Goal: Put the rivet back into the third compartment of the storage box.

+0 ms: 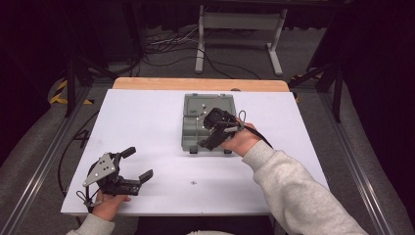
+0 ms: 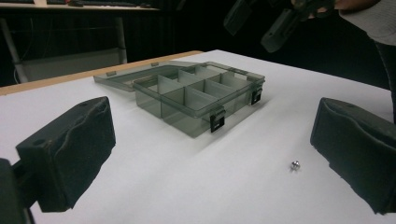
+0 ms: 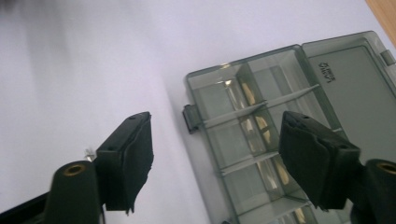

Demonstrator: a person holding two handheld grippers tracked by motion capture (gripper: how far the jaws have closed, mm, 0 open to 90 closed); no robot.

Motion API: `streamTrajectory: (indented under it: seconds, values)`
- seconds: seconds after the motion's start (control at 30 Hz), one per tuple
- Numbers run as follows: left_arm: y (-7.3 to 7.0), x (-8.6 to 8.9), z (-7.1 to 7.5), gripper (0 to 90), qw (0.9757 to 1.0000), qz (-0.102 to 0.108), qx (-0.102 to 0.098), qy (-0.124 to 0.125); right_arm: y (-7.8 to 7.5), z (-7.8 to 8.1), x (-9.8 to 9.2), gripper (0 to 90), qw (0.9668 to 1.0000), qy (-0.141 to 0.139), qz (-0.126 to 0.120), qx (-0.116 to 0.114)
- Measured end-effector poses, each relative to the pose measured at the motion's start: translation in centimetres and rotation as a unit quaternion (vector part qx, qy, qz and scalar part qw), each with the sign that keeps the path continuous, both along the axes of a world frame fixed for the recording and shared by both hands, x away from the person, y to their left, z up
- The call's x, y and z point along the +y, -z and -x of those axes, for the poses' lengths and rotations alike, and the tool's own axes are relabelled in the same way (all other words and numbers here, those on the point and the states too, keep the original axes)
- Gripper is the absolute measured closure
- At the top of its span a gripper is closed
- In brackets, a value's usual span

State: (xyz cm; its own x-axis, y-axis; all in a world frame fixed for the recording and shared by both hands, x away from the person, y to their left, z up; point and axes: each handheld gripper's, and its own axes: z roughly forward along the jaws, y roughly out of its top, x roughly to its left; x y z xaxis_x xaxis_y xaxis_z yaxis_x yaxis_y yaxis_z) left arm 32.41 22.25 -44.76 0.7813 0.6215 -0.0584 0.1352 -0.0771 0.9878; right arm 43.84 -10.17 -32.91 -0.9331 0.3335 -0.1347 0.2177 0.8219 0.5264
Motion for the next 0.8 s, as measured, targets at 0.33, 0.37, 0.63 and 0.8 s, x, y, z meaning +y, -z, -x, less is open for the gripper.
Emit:
streamTrajectory:
  seconds: [0.33,0.37,0.63,0.8]
  values:
    - [0.0,0.0,0.0,0.4,1.0000,0.000,0.000,0.000,0.5,2.4,0.8,9.7,0.9998,-0.021,-0.003,0.000]
    - [0.0,0.0,0.0,0.4,1.0000,0.000,0.001,0.000,0.6,2.6,0.8,8.3,0.9997,-0.023,-0.001,0.003]
    - [0.0,0.0,0.0,0.4,1.0000,0.000,0.001,0.000,2.5,4.0,1.5,0.8,0.9992,-0.038,-0.002,0.010]
    - [0.0,0.0,0.0,0.4,1.0000,0.001,0.000,-0.001,3.4,4.5,1.8,0.7,0.9989,-0.041,0.004,0.022]
